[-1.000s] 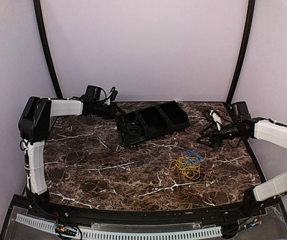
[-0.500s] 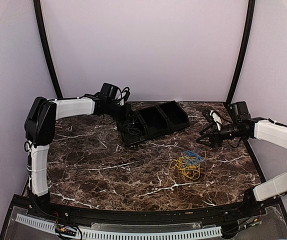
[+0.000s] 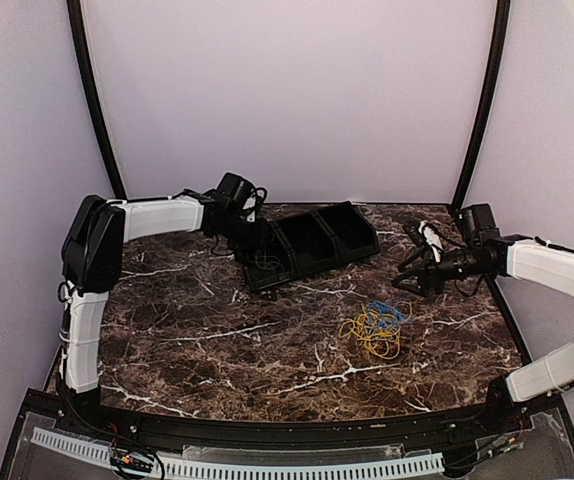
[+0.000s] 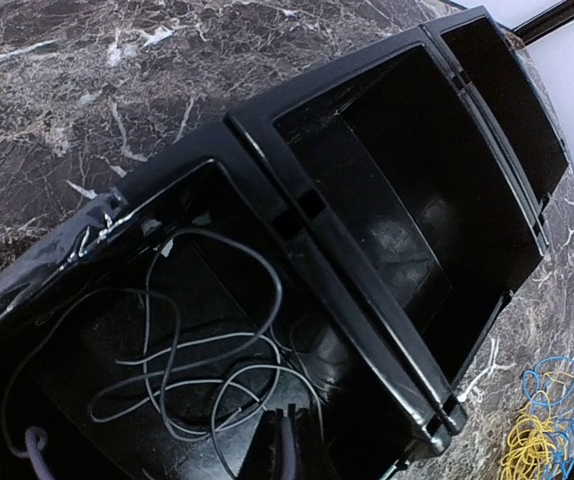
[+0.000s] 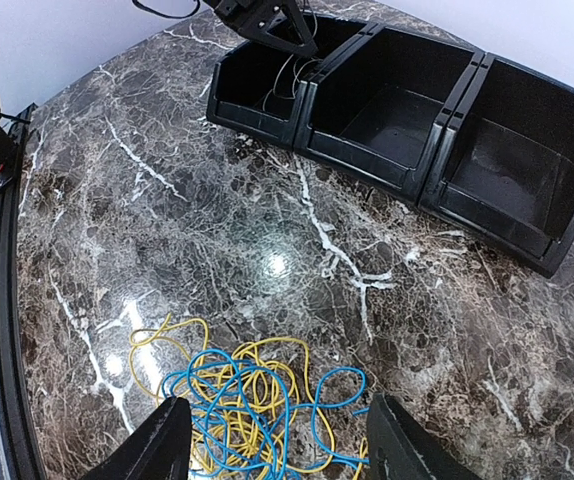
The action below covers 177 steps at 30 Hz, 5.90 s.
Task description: Untangle the cables
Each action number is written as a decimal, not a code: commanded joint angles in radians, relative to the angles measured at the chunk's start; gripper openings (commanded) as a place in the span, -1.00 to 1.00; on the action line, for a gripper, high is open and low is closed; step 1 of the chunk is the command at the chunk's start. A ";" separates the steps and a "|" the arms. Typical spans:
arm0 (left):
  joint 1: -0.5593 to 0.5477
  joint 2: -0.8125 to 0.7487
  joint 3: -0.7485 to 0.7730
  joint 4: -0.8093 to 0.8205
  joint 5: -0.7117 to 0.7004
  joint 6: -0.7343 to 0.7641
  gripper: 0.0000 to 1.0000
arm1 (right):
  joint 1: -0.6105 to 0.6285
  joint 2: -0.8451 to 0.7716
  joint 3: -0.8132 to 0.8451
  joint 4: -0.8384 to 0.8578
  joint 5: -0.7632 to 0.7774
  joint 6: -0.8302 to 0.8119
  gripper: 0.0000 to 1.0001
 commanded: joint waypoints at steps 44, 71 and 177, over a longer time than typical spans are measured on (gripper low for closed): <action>-0.363 -0.399 -0.476 0.570 0.136 0.063 -0.13 | 0.029 0.114 0.106 -0.258 0.156 -0.254 -0.07; -0.515 -0.151 -0.445 0.502 0.153 0.184 -0.04 | 0.211 0.025 0.040 -0.202 0.217 -0.256 0.08; -0.481 -0.905 0.528 0.138 -0.894 0.859 -1.00 | 0.352 0.573 0.240 -0.045 0.099 -0.034 -1.00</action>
